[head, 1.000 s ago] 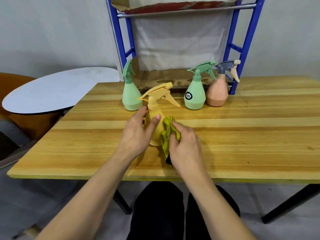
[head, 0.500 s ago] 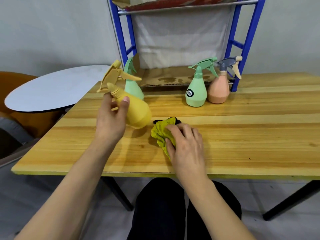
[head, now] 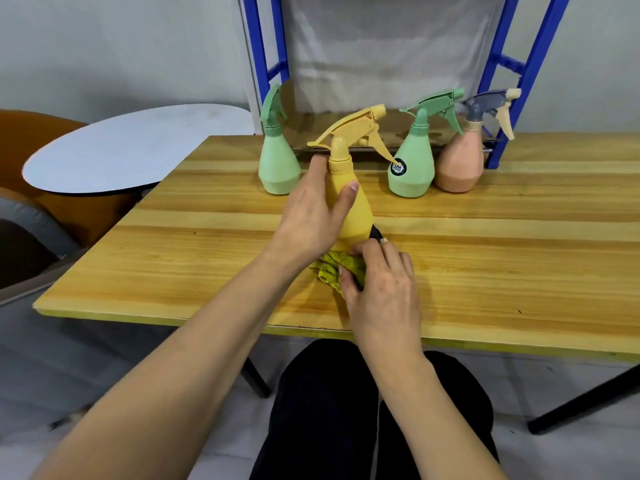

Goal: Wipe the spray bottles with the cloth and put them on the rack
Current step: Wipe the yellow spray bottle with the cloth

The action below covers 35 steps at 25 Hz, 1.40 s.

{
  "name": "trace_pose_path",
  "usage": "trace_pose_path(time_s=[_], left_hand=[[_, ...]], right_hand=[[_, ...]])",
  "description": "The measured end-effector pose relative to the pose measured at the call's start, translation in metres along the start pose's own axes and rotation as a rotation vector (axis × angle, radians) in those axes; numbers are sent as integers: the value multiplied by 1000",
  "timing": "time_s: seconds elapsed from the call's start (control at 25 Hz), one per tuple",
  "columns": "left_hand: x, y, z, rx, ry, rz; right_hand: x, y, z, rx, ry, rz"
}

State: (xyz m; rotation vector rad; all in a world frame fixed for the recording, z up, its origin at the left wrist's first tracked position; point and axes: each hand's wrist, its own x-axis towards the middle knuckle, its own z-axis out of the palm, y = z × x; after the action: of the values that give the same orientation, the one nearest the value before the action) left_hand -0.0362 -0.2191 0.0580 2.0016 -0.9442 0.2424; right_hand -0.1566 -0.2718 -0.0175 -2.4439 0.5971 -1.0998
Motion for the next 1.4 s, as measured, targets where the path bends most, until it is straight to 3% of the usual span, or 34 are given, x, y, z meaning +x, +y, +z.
trace_pose_path(time_s=[0.32, 0.4, 0.52, 0.6, 0.64, 0.72, 0.76, 0.84, 0.88, 0.96, 1.04, 1.12, 1.24, 1.4], left_hand=[[3, -23, -20, 51, 1, -134], [-5, -34, -32, 17, 46, -191], [-14, -41, -47, -98, 157, -271], [-15, -40, -51, -150, 189, -301], [-15, -39, -52, -176, 201, -313], [-15, -35, -52, -218, 232, -325], [-16, -33, -52, -240, 247, -334], [-20, -30, -51, -317, 272, -352], [-21, -27, -49, -387, 282, -366], [-24, -15, -40, -575, 298, -393], [-26, 0, -30, -642, 316, -372], [-28, 8, -25, -616, 340, -323], [-32, 7, -22, -552, 349, -258], [-33, 0, -21, -453, 317, -199]], right_hand=[[7, -4, -7, -10, -70, 69], [20, -6, -10, -58, -170, 99], [48, 5, -11, -177, -423, -59], [58, 11, -9, -55, -645, -89], [58, 14, -7, 3, -673, -83], [54, 15, -1, 52, -481, -46], [51, 12, 1, 139, -320, 68], [60, 5, 2, 594, -30, 517], [68, -2, 1, 897, 28, 759], [78, -17, -5, 1321, -79, 1039], [83, -32, -7, 1410, -175, 1032], [84, -42, -4, 1388, -100, 997], [84, -34, 5, 1055, 109, 811], [72, -28, -2, 585, 154, 519]])
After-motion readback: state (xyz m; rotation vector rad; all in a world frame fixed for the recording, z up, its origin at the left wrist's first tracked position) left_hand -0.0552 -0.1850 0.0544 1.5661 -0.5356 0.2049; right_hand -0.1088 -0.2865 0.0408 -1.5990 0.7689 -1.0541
